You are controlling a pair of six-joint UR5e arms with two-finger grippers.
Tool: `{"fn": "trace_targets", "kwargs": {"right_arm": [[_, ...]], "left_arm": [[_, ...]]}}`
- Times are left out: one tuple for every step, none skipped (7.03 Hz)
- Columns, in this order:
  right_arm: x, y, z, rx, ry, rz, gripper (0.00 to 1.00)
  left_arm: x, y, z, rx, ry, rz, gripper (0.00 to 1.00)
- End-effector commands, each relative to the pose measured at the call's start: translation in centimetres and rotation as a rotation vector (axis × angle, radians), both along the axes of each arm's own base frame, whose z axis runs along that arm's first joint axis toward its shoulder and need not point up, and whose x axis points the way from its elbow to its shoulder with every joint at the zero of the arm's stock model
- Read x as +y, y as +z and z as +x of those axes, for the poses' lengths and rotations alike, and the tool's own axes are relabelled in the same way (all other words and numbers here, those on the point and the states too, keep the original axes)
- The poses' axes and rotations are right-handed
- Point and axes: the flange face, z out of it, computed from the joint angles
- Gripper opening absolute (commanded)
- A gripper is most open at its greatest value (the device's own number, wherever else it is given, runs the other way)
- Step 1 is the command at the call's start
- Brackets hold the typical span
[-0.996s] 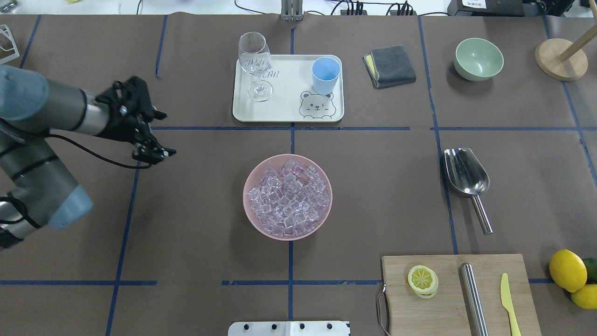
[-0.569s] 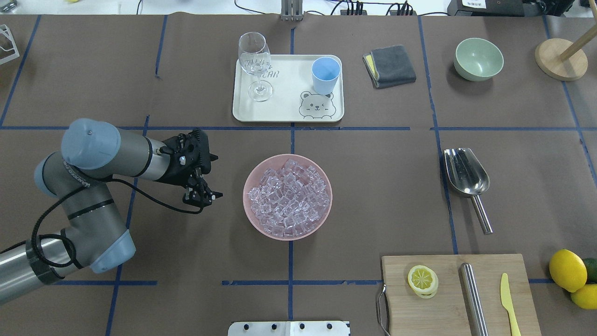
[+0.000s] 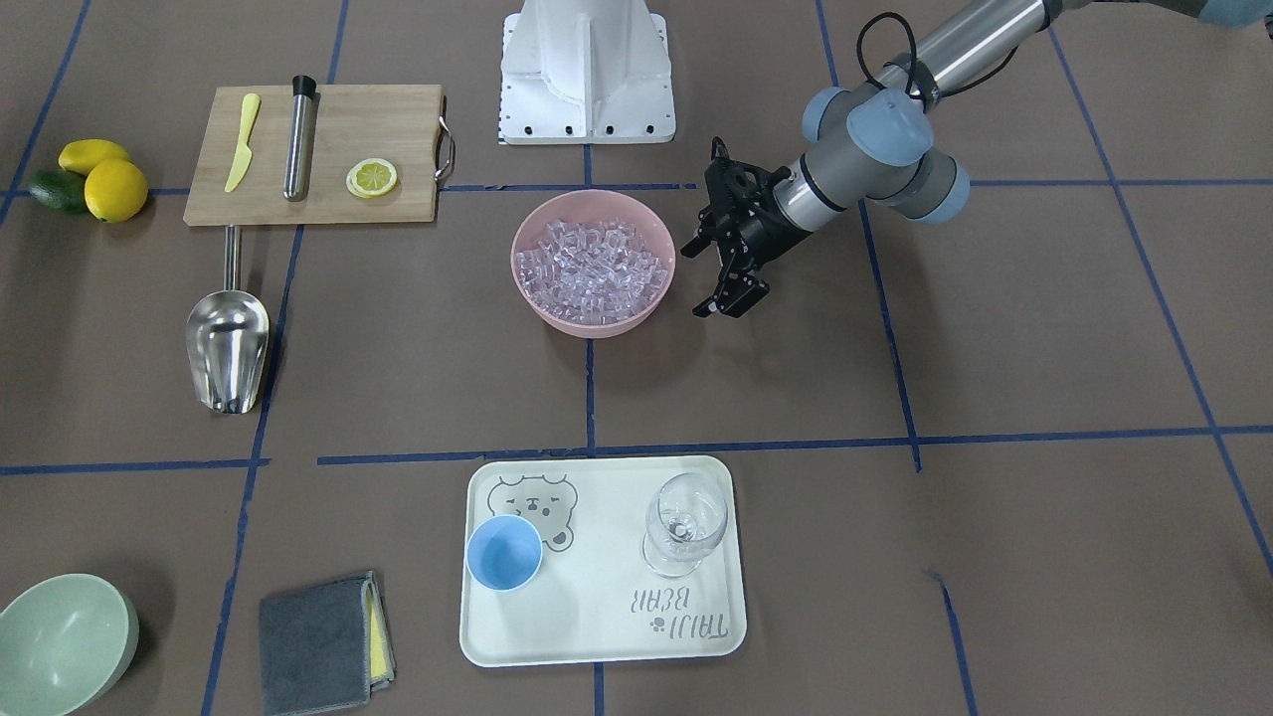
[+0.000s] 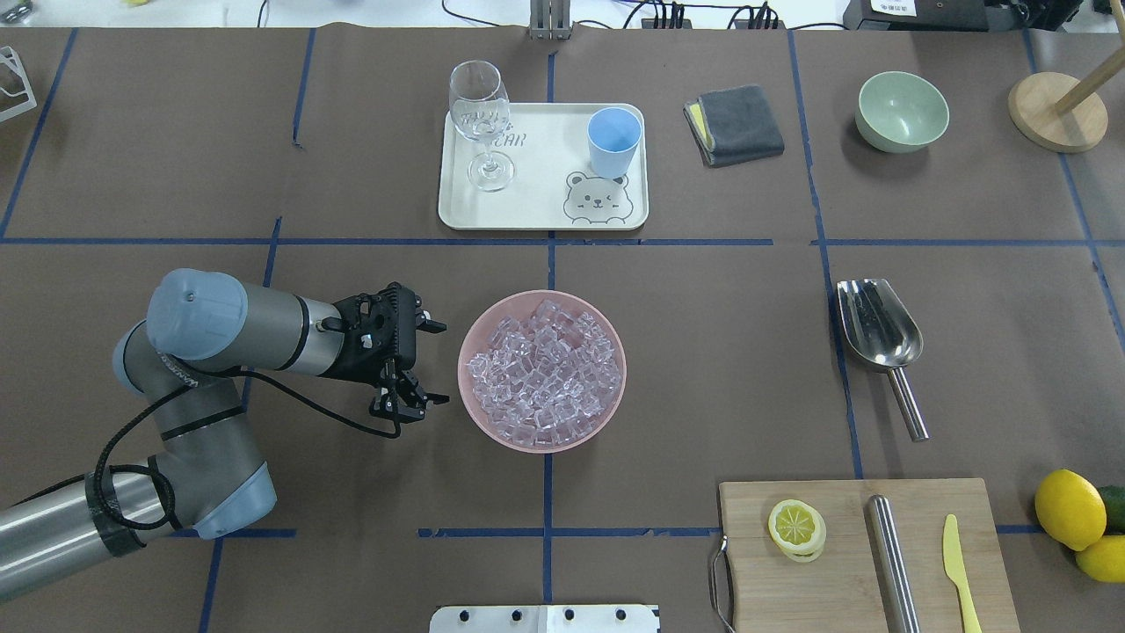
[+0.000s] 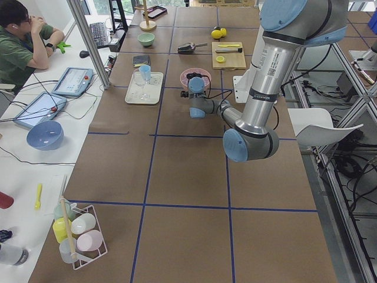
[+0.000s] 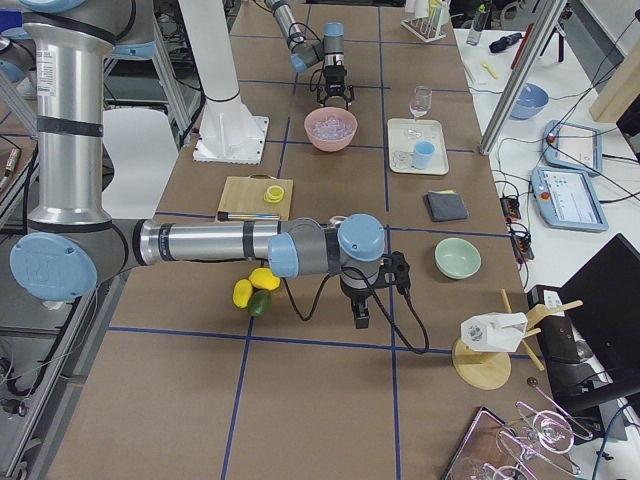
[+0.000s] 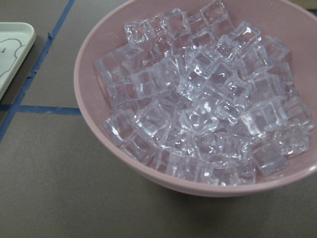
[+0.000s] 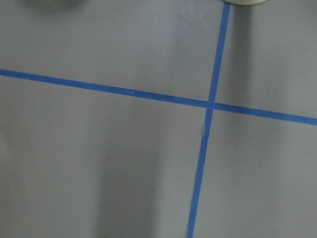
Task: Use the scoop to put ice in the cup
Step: 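Move the left gripper to the pink ice bowl's rim nearest it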
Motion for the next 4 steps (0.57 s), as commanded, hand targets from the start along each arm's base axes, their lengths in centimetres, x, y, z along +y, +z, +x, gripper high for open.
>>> {"fn": "trace_targets", "kwargs": {"right_arm": [[0.0,-0.1,0.1,0.0,0.002,0.004,1.0],[0.0,-0.1,0.0,0.0,0.001,0.004,1.0],[0.0,-0.2,0.1,0.0,0.002,0.005,1.0],[0.0,-0.2,0.1,-0.002,0.002,0.005,1.0]], "left_arm": [[1.1,1.3,1.7,0.017,-0.025,0.018,1.0],[1.9,1.5,2.7,0.028,-0.035,0.028,1.0],[1.8,1.2,2.9,0.035,-0.033,0.033,1.0],[1.8,-0.1,3.3,0.052,-0.031,0.046,1.0]]}}
